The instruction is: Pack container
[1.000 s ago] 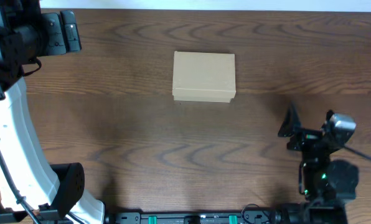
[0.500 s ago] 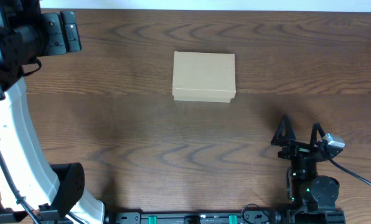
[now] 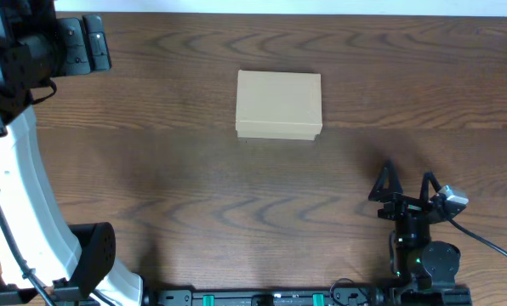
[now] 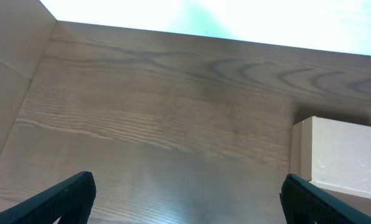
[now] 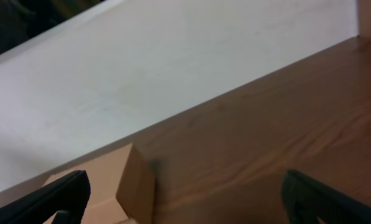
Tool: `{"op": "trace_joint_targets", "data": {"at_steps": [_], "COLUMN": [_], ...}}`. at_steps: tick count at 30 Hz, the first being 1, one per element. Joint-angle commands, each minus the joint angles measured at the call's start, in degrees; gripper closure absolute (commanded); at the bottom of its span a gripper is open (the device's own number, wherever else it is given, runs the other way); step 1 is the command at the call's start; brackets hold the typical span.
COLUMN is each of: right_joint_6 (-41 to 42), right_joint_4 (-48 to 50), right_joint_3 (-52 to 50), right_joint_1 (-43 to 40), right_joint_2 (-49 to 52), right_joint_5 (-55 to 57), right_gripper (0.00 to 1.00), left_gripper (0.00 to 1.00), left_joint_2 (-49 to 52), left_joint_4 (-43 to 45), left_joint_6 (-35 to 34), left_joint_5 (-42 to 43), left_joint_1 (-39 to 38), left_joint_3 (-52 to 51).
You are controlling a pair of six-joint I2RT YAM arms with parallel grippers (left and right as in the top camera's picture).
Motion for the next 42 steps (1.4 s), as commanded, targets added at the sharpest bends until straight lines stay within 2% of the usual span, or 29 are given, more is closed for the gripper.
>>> {"op": "trace_joint_targets", "data": {"at_steps": [1,9,33,37,42], "right_joint_6": [0.85,0.85,0.83,0.83,0.83], "right_joint_4": [-0.28,-1.79,-1.62,-1.62,-1.62], "right_joint_3": [-0.90,-3.96,-3.98,-3.98,-3.98], "right_joint_1": [0.55,0.55,0.55,0.55,0.55], "right_joint_2": [-0.52,-0.52,-0.52,-0.52,-0.52], "right_joint_5": [-0.13,-0.17,-0.31,-0.31,-0.31], "right_gripper": [0.01,0.01,0.01,0.01,0.01], "left_gripper": [0.05,0.05,0.05,0.05,0.05], "left_joint_2": [-0.24,-0.24,-0.09,-2.95,-13.03], "left_joint_4": [-1.36,-1.36,-1.36,-1.33,-1.29], "left_joint_6": [-0.02,-0.02,0.00,-0.02,-0.02], "left_joint_5": [-0.74,-0.74,-0.76,-0.76,-0.76], "left_joint_1": [0.13,0.13,0.09,0.02,0.02], "left_joint_3": [-0.24,-0.24,-0.24,-1.01,-10.14]}}
